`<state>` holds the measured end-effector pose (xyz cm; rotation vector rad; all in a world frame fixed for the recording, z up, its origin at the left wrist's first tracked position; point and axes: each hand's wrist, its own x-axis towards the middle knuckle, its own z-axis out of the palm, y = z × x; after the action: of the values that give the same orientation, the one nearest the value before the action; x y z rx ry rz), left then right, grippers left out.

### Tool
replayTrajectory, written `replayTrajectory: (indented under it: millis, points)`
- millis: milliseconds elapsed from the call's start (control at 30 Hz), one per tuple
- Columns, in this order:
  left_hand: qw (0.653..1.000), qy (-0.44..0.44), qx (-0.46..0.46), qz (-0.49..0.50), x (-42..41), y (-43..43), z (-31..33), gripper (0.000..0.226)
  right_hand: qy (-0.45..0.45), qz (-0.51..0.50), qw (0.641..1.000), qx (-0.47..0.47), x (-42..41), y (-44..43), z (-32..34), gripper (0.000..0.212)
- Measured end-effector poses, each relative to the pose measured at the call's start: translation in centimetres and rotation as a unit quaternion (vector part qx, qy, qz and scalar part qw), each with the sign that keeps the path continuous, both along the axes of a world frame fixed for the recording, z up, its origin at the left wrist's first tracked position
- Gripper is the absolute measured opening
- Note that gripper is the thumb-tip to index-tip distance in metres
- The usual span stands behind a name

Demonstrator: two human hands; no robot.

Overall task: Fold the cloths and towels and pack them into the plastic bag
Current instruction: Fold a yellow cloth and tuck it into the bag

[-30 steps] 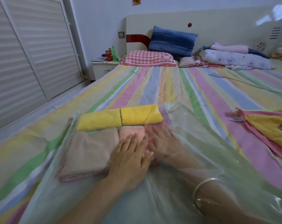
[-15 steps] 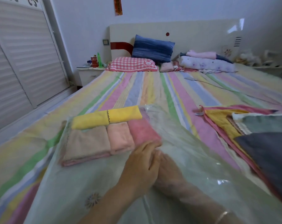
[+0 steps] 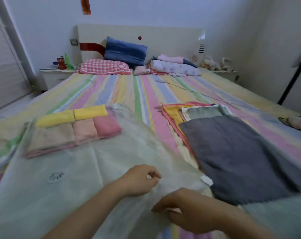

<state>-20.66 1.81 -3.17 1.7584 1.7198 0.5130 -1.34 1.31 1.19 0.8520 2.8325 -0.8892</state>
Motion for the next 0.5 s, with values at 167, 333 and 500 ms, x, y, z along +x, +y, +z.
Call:
replayTrajectory:
  millis: [167, 333, 500]
  points:
    - [0.994, 0.004, -0.099, -0.035, 3.0, -0.1, 0.0, 0.017, 0.072, -0.153, 0.983, 0.077, 6.4, 2.1, 1.1, 0.020]
    - [0.994, -0.008, -0.081, -0.070, 7.3, 0.4, 0.8, 0.021, -0.114, -0.149, 0.945, 0.268, 12.0, 4.9, -1.6, 0.041]
    - [0.995, 0.017, 0.019, -0.095, 10.6, 1.3, 0.9, 0.020, -0.058, -0.215, 0.939, 0.263, 13.6, 5.5, -3.0, 0.027]
